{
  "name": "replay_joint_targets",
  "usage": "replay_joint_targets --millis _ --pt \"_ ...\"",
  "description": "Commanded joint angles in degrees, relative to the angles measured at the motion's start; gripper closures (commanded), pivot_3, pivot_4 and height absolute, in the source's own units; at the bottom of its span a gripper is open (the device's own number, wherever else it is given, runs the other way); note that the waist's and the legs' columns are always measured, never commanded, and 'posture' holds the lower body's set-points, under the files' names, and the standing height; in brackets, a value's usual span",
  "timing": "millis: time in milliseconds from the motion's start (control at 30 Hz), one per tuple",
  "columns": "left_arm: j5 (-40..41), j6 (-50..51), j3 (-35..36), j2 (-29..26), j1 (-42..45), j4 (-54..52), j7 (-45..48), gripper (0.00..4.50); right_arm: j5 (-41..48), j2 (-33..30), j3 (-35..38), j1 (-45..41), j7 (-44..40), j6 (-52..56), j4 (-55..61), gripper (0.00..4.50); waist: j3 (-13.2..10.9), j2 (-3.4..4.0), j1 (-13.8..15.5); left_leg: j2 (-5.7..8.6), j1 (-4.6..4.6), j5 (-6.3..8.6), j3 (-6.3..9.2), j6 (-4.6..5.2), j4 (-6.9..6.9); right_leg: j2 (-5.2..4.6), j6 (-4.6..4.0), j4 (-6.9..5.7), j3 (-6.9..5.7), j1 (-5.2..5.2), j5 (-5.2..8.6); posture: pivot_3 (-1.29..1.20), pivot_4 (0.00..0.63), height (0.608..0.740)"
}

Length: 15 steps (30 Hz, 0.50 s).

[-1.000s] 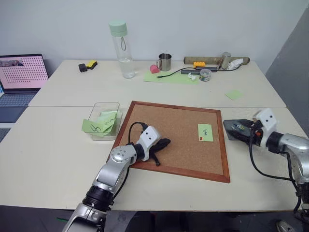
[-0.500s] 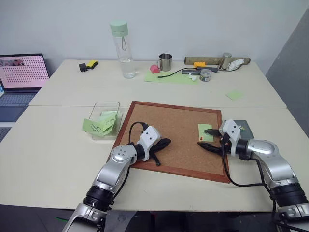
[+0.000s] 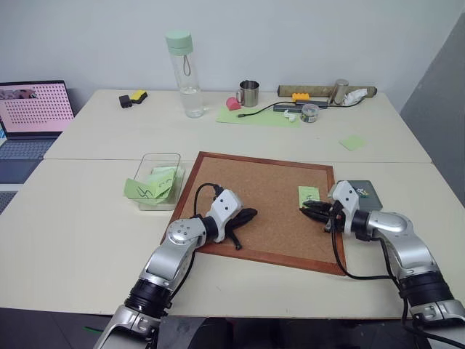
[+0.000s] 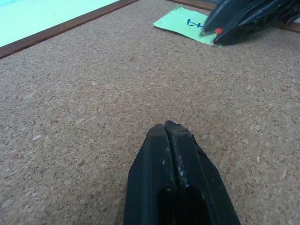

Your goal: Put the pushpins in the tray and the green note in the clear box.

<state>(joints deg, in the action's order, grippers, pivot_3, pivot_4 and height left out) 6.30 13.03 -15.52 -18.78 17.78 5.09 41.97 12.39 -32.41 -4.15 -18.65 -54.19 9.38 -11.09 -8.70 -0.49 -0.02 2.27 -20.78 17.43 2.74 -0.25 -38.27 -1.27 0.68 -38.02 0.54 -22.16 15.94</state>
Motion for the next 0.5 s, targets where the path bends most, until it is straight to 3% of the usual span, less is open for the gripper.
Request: replay_joint_targets --millis 33,500 --pt "-1.77 2.06 -2.09 -0.73 -2.28 2.35 0.85 4.50 -0.17 -0.22 0.64 -0.26 -0.20 -1.03 0.52 4.46 0.00 0.00 0.00 0.00 0.00 0.00 0.00 0.00 0.00 0.00 0.00 0.00 0.00 0.00 0.00 0.00 0.150 0.740" --pt "0.52 4.54 -0.27 0.74 -1.18 1.87 0.37 4.50 0.83 -5.30 2.22 -1.28 -2.47 -1.55 13.72 4.46 0.01 -0.01 0.06 0.00 -0.01 0.00 0.02 0.00 0.00 0.00 0.00 0.01 -0.01 0.00 0.00 0.00 0.150 0.740"
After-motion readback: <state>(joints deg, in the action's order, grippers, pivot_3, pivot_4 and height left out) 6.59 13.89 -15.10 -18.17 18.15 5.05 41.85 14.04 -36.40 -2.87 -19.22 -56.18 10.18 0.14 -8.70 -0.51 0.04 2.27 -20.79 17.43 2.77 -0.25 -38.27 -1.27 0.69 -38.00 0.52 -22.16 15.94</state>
